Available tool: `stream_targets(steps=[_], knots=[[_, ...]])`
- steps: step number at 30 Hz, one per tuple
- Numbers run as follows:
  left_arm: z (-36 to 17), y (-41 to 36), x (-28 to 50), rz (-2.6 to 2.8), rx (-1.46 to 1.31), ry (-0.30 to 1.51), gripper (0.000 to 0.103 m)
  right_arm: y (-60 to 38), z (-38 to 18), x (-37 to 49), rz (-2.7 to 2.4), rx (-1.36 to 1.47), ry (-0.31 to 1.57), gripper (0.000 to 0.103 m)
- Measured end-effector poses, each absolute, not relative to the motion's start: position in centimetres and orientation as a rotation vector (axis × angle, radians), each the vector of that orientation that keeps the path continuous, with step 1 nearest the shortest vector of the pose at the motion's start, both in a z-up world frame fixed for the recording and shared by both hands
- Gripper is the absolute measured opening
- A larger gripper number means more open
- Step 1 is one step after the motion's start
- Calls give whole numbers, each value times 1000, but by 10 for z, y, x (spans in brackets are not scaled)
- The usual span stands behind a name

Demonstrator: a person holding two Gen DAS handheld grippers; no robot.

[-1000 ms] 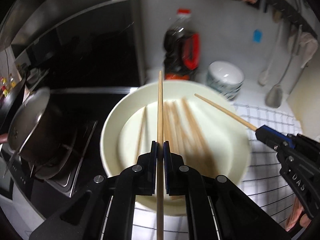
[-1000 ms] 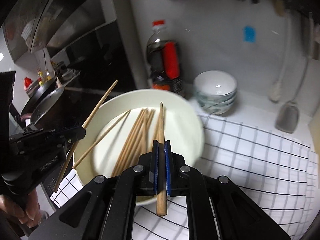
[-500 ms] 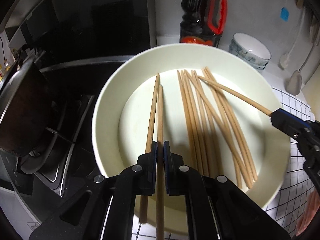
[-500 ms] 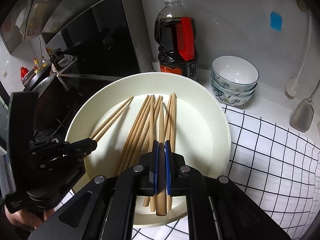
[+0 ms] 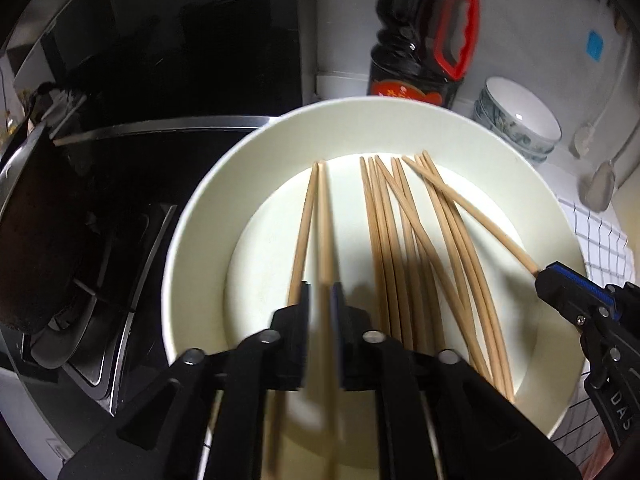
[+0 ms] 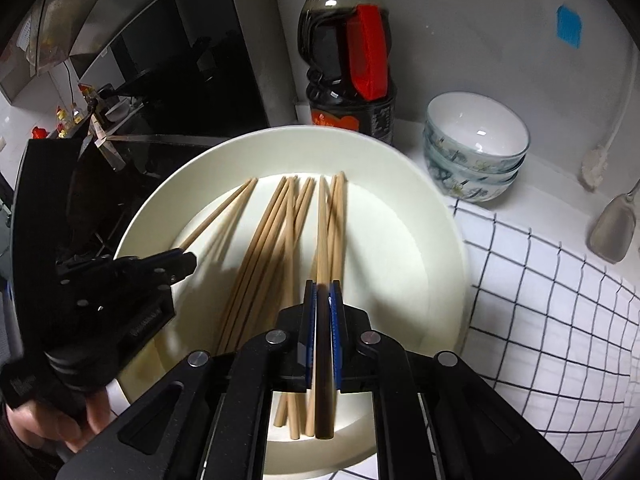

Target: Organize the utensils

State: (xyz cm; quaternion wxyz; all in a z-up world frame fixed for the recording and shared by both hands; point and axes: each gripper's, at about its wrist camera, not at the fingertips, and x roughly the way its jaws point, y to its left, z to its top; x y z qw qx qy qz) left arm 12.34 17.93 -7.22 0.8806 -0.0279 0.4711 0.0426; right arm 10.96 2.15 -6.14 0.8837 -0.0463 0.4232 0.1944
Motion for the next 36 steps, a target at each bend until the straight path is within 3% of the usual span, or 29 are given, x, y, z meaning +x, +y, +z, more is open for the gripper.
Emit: stream_targets(steps=[1,3,5,6,8,18,36], knots=[[-68,181,121,99,-61,968,55,20,-59,109,401,-96,875,13],[-55,185,111,148,-51,912,81,17,-55,106,390,-97,858,17],[-44,188,104,157,-46,883,81,15,-52,105,389,-95,854,24],[-39,190,101,161,-47,884,84,14,-50,103,389,-91,851,31],[-31,195,95,186,-64,882,92,12,-44,97,388,-82,835,35],[-11,203,75,194,-119,894,96,6,-30,77,393,-58,832,51],[6,181,49,200,-76,892,97,-9,-16,44,368,-33,826,56]])
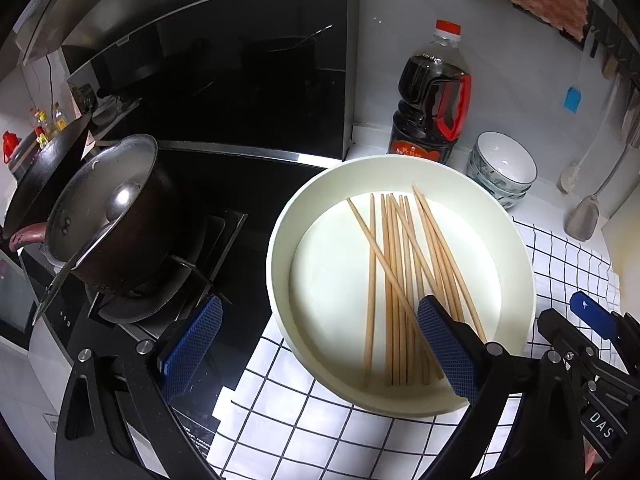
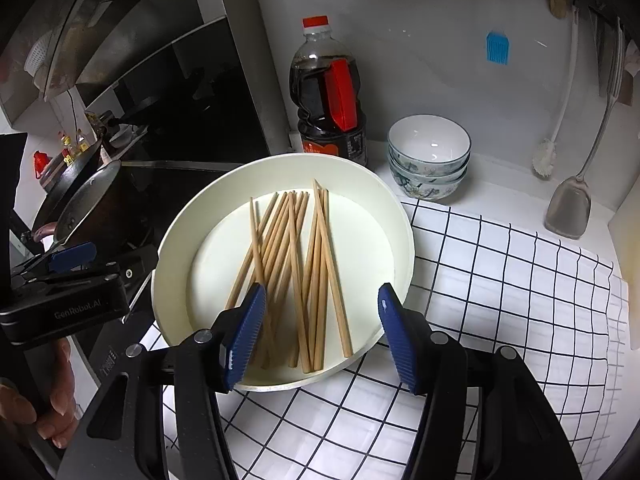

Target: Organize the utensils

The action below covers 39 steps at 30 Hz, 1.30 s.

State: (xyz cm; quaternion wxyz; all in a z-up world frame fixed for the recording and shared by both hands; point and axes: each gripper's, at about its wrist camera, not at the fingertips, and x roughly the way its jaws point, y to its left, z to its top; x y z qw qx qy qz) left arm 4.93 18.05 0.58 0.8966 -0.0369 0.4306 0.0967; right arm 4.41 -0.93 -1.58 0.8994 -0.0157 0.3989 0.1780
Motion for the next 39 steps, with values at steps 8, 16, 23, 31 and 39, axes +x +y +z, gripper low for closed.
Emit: stream_targets(steps=[8,16,23,31,39], knots=[[14,176,41,208,-69,880,97,-12,-7,37,371,-30,803,58],[22,171,32,209,-66,862,97,-15,1,29,364,-30,786,60],[24,169,28,220,-71,857,97,-18,6,25,364,-32,784,61],[23,169,25,246,-72,870,97,-17,9,20,371,-41,783,62],[24,168,23,265,-64,873,97,-18,10,19,371,-39,791,64]])
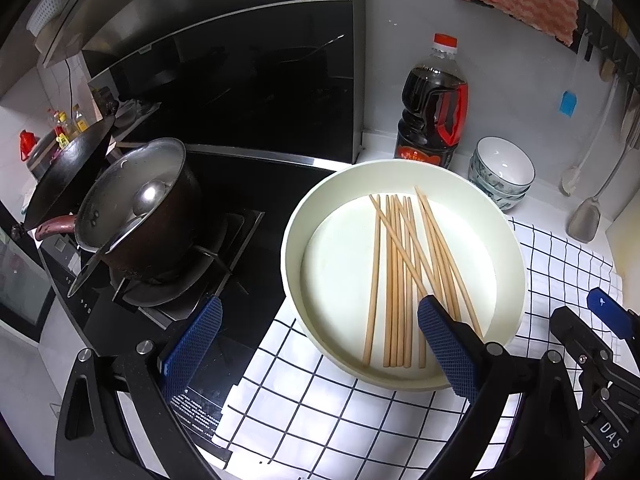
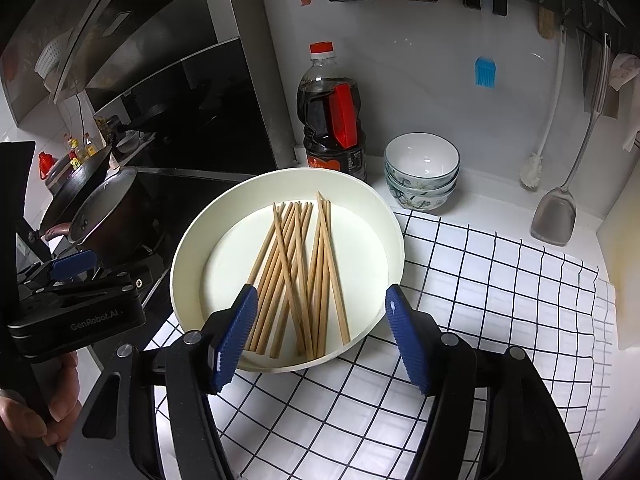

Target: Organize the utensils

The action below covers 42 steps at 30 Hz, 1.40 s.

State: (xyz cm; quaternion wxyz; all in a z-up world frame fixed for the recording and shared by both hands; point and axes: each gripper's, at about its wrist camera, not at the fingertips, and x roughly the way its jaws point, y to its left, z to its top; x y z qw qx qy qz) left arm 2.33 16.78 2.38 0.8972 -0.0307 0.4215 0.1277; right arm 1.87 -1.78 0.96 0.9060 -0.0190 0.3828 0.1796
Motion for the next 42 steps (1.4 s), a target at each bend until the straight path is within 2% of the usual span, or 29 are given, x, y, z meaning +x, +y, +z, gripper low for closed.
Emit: stream_targets(steps=[42], knots=[[25,166,20,278,-56,872,97,-18,11,17,353,-40,794,64]])
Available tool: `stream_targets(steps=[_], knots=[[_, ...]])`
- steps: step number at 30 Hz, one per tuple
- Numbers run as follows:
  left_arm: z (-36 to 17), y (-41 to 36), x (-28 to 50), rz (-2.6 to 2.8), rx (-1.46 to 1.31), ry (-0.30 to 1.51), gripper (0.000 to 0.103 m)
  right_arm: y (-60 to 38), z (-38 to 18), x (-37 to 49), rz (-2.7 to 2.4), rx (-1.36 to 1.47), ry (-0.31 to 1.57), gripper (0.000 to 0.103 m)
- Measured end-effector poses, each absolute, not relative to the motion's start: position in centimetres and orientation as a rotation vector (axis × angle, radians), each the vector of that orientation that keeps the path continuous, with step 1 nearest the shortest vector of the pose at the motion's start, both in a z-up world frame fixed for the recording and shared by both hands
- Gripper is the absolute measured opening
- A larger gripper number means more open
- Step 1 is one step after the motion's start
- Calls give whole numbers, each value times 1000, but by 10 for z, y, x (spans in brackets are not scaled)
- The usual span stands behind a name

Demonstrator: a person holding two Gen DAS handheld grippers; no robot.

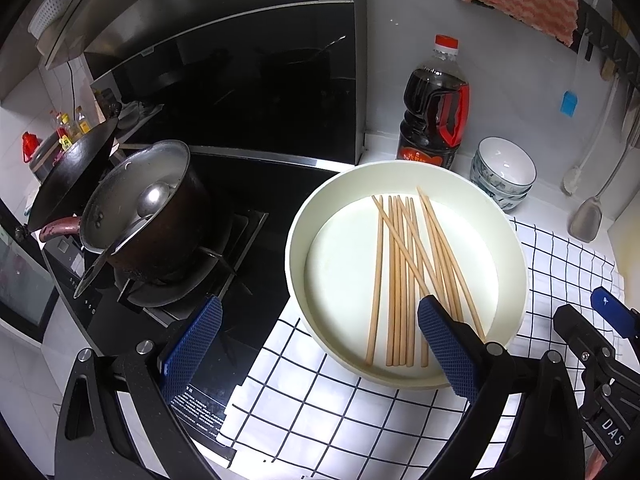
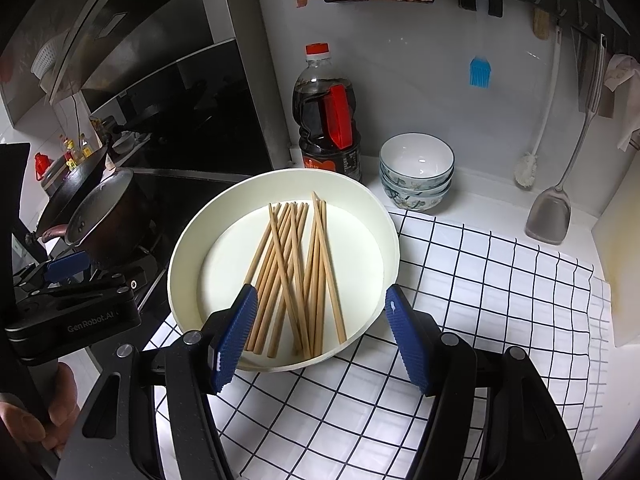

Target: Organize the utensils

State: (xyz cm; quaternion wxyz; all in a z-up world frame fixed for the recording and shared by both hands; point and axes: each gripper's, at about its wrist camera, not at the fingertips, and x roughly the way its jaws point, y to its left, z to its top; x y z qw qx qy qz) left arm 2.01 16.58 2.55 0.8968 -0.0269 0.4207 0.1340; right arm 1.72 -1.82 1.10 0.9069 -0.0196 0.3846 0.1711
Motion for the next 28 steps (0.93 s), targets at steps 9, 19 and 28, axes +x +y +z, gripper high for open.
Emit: stream_targets(steps=[9,19,28], knots=[[24,168,21,269,-68,882,97,-15,13,17,360,-49,795,64],[24,167,20,260,-68,879,97,-14,12,16,358,-46,797,64],[26,169,20,281,-69,881,97,-16,11,15,360,-42,801,64]])
